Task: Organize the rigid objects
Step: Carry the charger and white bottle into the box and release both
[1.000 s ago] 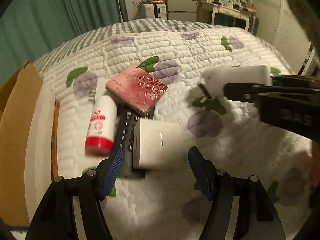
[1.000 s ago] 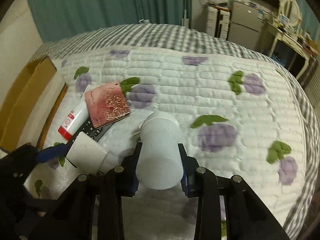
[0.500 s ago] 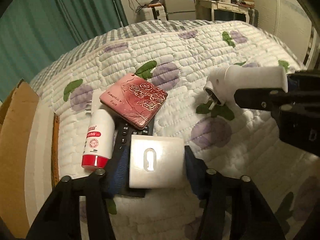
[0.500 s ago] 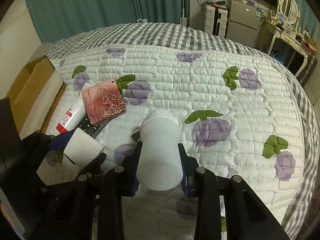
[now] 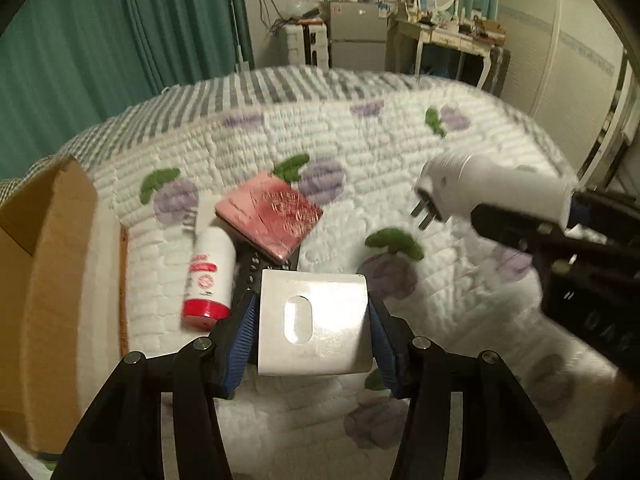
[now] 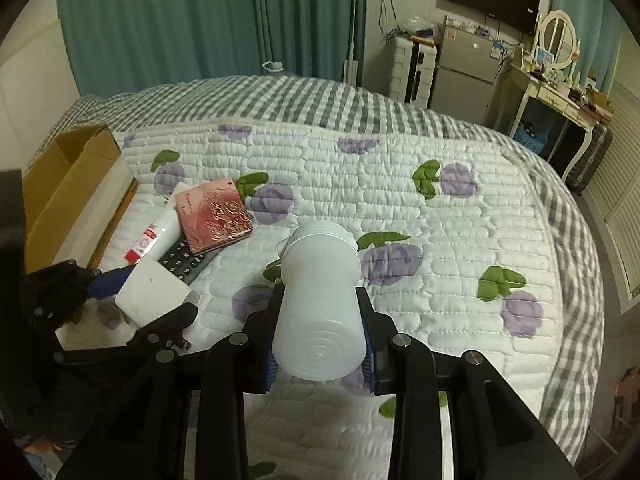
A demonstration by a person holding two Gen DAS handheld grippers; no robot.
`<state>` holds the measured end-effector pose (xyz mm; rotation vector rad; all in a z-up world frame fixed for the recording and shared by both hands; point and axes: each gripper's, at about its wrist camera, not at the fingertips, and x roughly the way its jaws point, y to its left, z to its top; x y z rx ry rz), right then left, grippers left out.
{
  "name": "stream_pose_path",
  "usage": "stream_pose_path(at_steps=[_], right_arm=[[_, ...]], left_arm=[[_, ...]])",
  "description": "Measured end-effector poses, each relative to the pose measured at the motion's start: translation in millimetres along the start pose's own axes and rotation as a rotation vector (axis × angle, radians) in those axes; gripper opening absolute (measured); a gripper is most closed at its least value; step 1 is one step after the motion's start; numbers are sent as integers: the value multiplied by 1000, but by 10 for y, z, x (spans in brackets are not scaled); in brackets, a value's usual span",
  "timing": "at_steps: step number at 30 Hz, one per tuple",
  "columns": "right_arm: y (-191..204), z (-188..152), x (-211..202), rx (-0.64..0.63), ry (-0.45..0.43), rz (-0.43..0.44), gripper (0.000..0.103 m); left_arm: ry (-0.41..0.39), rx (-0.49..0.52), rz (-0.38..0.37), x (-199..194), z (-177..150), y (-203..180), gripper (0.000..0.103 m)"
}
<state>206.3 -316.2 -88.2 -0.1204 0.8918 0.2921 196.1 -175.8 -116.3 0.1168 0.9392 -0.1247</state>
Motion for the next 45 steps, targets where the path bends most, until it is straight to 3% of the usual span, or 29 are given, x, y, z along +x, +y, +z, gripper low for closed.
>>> stream_pose_path(at_steps=[13, 19, 24, 34, 38, 45], right_arm=[[505, 336, -986, -19, -112, -58, 31], [1071, 637, -1485, -71, -194, -43, 31], [1586, 764, -1567, -99, -224, 19, 31], [2467, 807, -1135, -100, -205, 143, 31], [2742, 754, -804, -126, -167, 134, 31], [2872, 719, -338, -134, -105, 112, 31]], left_arm=[[-190, -57, -52, -1223, 309, 596, 54], [-252, -63, -45, -1702, 348, 1091, 54], [-270, -67, -4, -1884, 268, 1569, 54], [-183, -139, 41, -1506, -128, 2423, 54], [-141, -154, 25, -1242, -283, 2589, 54], [-93, -146, 11, -900, -483, 2650, 54]])
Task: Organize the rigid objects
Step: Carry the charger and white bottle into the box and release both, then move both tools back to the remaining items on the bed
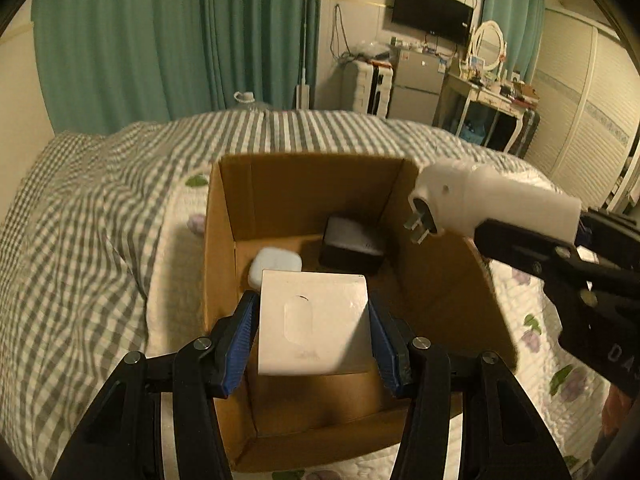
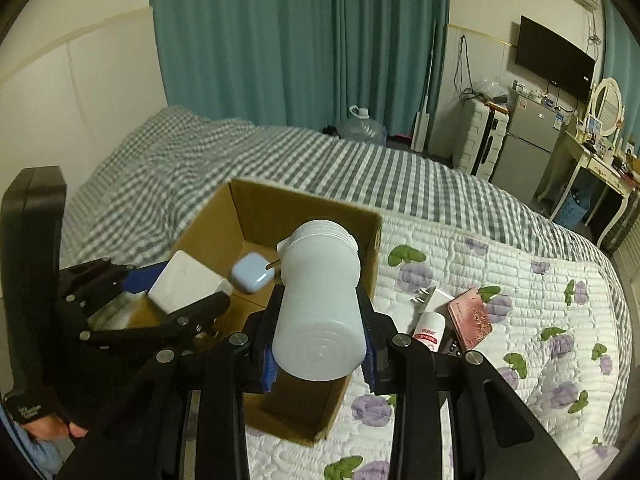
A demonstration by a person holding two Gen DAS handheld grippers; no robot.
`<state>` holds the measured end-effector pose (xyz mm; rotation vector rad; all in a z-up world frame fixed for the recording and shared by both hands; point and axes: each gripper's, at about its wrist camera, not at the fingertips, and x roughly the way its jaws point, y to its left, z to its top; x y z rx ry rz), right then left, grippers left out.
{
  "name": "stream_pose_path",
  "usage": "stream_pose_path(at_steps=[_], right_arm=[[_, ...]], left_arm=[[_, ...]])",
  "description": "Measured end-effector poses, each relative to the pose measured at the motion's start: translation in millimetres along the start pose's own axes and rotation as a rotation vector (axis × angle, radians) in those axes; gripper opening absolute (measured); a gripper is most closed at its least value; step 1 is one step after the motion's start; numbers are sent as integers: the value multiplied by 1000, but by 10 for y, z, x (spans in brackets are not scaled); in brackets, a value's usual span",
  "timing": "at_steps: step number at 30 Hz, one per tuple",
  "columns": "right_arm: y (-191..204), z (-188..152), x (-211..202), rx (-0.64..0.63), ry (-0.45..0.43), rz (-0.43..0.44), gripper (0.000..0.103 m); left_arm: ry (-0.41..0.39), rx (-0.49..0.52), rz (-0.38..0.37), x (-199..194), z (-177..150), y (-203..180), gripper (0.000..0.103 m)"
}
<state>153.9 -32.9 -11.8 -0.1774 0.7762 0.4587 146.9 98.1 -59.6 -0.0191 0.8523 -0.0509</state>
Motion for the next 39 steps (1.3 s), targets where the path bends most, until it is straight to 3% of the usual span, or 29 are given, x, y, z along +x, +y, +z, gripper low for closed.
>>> stream_pose_path(at_steps=[8, 14, 25, 26, 27, 28, 34, 39], right_arm=[[67, -47, 313, 16, 45, -9, 31], [103, -27, 280, 19, 33, -26, 32], [97, -134, 416, 62, 46, -12, 32], [78, -143, 420, 75, 45, 0, 40], [37, -151, 401, 95, 35, 7, 60], [16, -156, 375, 106, 24, 6, 68], [-344, -130, -2, 177, -55, -14, 71], [-778, -208, -413, 209, -101, -70, 75]], left_arm=[[-8, 36, -35, 42, -110, 14, 56], [-39, -10, -39, -96, -140, 117, 63], [-111, -60, -36, -399, -89, 244, 66], [-110, -60, -31, -392, -83, 250, 66], [-109, -60, -24, -393, -79, 252, 66], [-109, -59, -18, -400, -76, 247, 66], [-106, -28, 0, -484, -55, 76, 66], [-95, -11, -22, -578, -15, -288, 66]])
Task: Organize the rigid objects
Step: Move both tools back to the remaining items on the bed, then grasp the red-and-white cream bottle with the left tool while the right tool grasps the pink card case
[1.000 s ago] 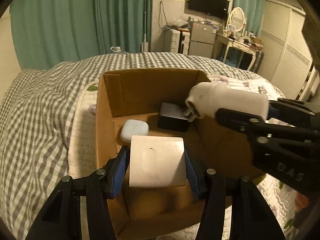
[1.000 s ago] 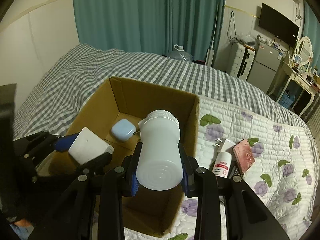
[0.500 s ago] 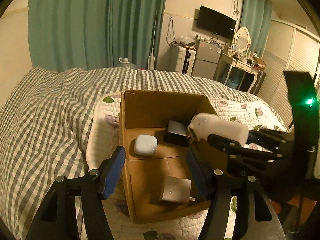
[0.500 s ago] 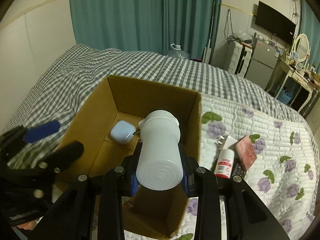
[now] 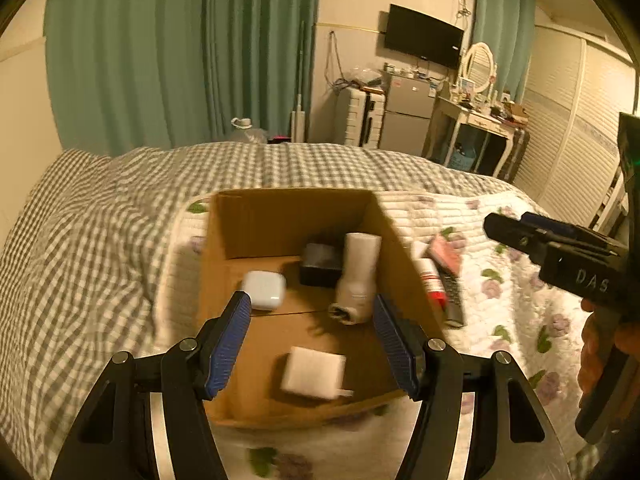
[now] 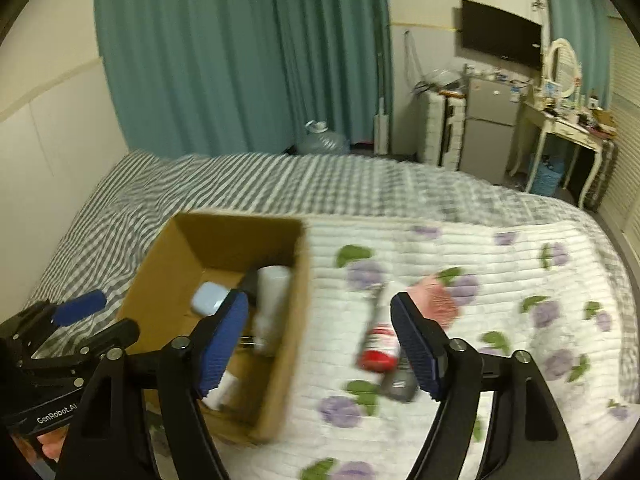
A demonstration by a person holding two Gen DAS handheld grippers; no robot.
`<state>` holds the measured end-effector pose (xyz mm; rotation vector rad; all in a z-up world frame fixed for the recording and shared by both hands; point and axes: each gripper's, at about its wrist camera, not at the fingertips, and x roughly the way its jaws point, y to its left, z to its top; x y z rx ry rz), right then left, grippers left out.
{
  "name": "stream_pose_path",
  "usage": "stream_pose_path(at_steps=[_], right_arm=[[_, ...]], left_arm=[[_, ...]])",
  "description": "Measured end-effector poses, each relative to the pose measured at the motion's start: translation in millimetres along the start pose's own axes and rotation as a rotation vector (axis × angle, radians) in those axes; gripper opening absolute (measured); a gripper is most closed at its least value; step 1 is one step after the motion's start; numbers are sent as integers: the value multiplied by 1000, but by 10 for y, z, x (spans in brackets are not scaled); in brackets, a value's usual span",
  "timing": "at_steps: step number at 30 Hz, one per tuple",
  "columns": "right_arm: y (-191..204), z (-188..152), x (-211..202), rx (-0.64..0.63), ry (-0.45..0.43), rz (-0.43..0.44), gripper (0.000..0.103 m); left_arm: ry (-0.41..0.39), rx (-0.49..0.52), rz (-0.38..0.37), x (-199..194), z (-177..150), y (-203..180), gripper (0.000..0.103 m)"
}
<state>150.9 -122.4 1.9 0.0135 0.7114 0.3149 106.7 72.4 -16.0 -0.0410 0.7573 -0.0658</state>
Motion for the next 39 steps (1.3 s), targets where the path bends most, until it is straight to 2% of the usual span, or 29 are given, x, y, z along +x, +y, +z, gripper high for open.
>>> stream_pose_path(at_steps=[5, 10, 14, 16, 20, 23, 26, 31, 33, 36, 39], right_arm=[[-559, -23, -302, -1, -10, -72, 76], [-1095, -60, -361, 8, 14, -119, 76], [-1430, -49, -233, 2, 31, -134, 76], [-1555, -38, -128, 0, 43, -130, 76], [-1759, 45, 209, -8, 78, -112, 76], [-1837, 77, 515, -25, 105, -92, 76], [-1874, -9, 726, -36, 116, -75, 76], [-1972, -232, 929, -64, 183, -80, 76], [-1980, -279, 937, -93, 193, -87, 76], [-1979, -265, 914, -88, 180, -79, 76], [-1934, -227, 928, -96, 170, -77, 76]], left_arm=[[38, 8, -35, 84, 73, -494, 66], [73, 40, -61, 331, 125, -1030, 66], [99, 80, -56, 619, 180, -1439, 66], [109, 90, -31, 791, 208, -1602, 66], [137, 142, -6, 1182, 216, -1866, 66], [161, 163, 42, 1475, 165, -1929, 66], [196, 140, 71, 1726, 88, -1876, 64], [201, 158, 129, 1932, 24, -1767, 64], [217, 171, 137, 2005, 12, -1725, 64], [254, 161, 103, 2103, -17, -1647, 60], [246, 160, 102, 2115, -27, -1646, 60]])
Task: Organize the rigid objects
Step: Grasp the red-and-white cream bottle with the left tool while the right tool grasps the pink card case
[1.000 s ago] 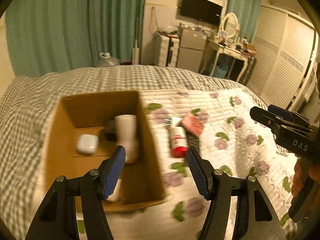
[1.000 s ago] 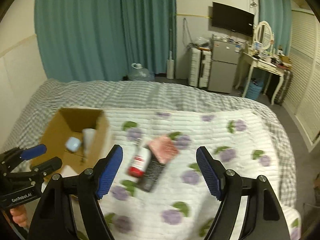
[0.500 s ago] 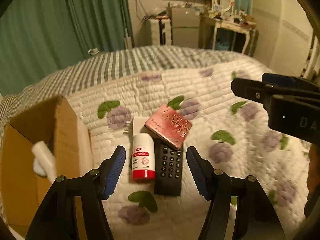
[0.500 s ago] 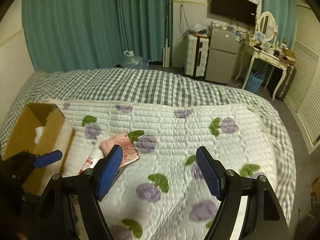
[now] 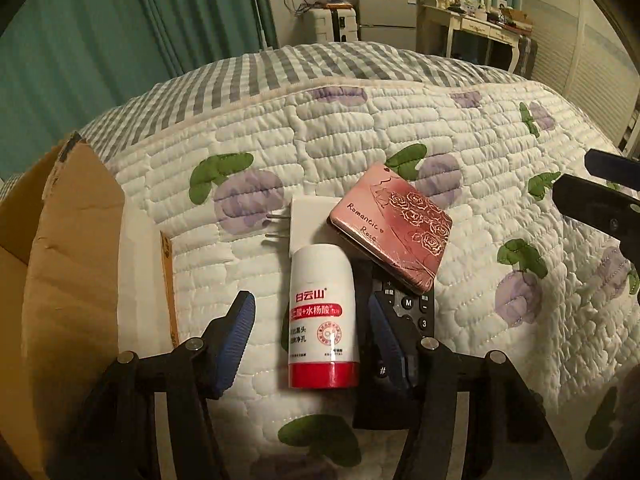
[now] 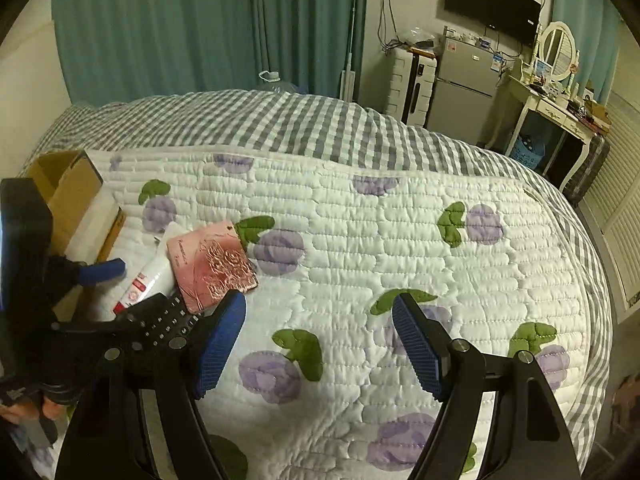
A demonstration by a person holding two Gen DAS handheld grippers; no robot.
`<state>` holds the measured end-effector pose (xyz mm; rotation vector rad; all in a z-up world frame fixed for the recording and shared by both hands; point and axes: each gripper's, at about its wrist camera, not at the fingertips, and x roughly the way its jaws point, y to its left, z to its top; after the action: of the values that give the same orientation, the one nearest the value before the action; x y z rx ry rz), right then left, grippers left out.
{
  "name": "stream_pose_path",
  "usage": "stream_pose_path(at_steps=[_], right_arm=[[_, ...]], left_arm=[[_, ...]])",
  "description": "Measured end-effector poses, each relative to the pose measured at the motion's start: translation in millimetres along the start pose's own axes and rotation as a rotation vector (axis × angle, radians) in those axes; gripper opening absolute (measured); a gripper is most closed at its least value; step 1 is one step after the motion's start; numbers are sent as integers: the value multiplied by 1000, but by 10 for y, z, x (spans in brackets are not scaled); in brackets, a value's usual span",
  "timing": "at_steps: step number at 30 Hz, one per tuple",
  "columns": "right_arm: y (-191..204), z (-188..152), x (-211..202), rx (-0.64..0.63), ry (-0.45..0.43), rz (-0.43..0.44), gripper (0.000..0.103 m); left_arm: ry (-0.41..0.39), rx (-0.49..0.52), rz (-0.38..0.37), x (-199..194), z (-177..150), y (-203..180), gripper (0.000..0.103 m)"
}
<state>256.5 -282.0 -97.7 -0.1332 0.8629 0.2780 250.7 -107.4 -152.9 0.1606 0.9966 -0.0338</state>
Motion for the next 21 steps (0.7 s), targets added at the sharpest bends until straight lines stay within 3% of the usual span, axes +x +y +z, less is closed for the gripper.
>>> stream_pose_path(at_steps=[4, 6, 7, 11, 16, 21], right_arm=[[59, 42, 72, -20, 20, 12, 76], [82, 70, 114, -22, 26, 35, 76], [101, 83, 137, -26, 28, 50, 76], [214, 136, 265, -81, 40, 91, 76], [363, 180, 474, -165, 70, 148, 76], [612, 170, 671, -268, 127, 198, 76]], left_arm=[[42, -28, -18, 121, -24, 21, 59], [46, -18, -7, 135, -23, 7, 50], [68, -11, -29, 163, -29, -6, 36], [50, -24, 4, 124, -58, -34, 36], [-12, -221, 96, -133, -211, 103, 36], [-1, -324, 104, -177, -354, 170, 36]])
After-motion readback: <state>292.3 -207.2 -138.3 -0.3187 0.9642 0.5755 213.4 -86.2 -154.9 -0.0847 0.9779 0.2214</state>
